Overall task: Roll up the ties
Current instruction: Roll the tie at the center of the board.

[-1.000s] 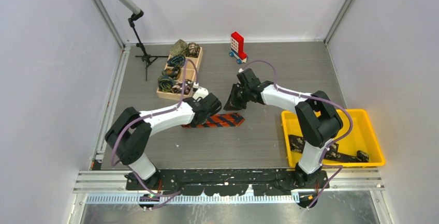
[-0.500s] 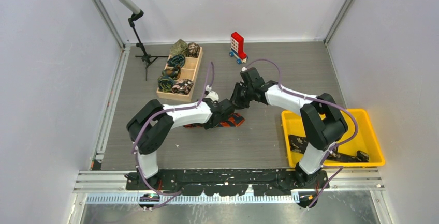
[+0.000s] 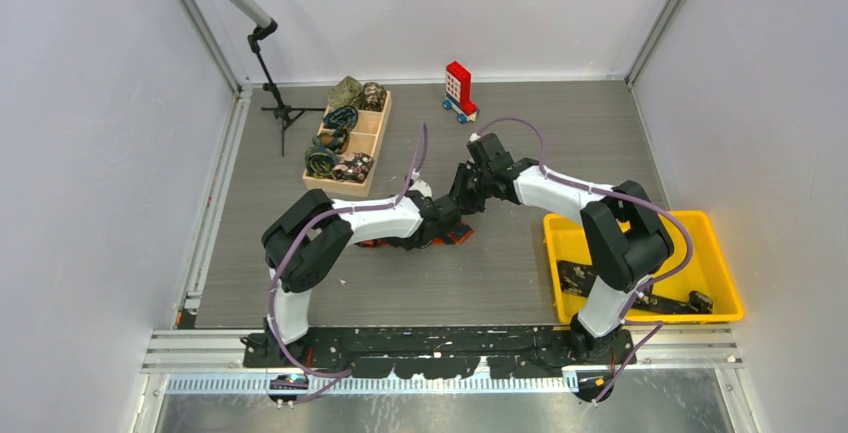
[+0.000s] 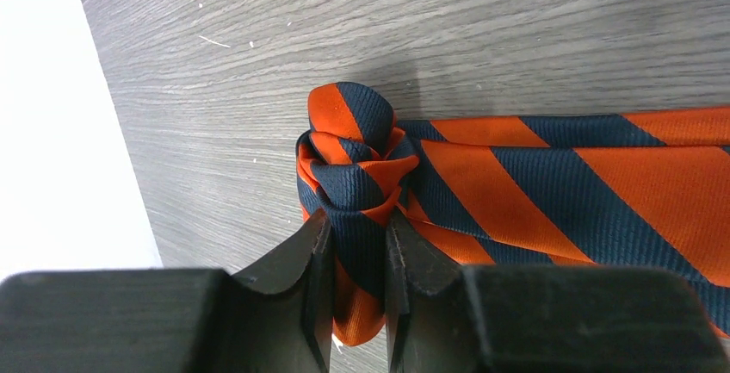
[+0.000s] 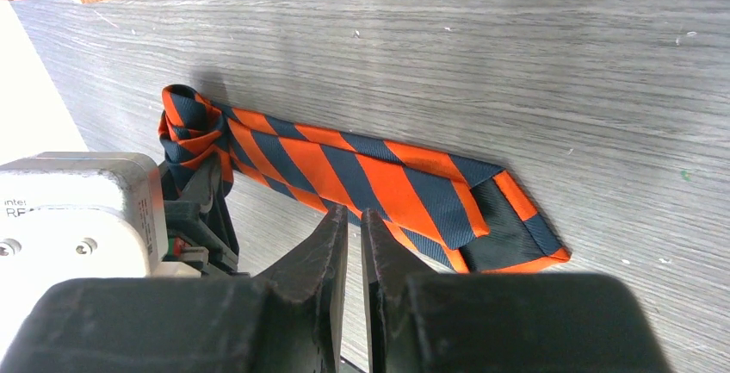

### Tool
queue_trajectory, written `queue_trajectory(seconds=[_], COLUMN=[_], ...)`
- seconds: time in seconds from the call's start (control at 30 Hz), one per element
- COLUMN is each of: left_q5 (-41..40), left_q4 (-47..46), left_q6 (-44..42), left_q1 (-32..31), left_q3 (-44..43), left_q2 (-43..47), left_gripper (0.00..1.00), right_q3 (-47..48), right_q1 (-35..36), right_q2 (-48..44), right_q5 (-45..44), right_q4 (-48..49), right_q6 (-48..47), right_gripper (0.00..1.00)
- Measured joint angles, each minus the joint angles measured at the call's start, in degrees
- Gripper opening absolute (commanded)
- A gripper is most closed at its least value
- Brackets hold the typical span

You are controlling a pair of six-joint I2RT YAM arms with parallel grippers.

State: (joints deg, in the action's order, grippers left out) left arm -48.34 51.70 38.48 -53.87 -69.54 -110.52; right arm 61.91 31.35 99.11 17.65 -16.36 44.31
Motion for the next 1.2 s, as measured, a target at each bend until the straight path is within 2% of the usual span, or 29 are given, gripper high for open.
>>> queue_trajectory(seconds=[0.4,0.7,1.0,1.2], left_q5=[4.4,8.1,12.7,15.0], left_q4=[-0.1,-0.3,-2.2,-3.9], left_q6=[-0.3,0.1,0.5,0.6], left_q1=[0.0,-0.1,-0.1,0.0], left_q3=[-1.4,-2.9,-3.0,-3.0], left_q2=[0.0,0.2,2.6,6.4], left_gripper=[0.38,0.44,0.56,0.6], right_q3=[0.0,0.0,0.4,1.3], right_q1=[-0.1,-0.1,-0.1,0.2], right_q2=[0.0,0.0,0.0,0.0], right_q5=[0.0,0.0,0.1,0.3], right_q4=[0.0,0.0,-0.2,-0.5], right_q6=[0.0,0.0,0.0,0.0], right_gripper=[0.17,0.17,0.17,0.17])
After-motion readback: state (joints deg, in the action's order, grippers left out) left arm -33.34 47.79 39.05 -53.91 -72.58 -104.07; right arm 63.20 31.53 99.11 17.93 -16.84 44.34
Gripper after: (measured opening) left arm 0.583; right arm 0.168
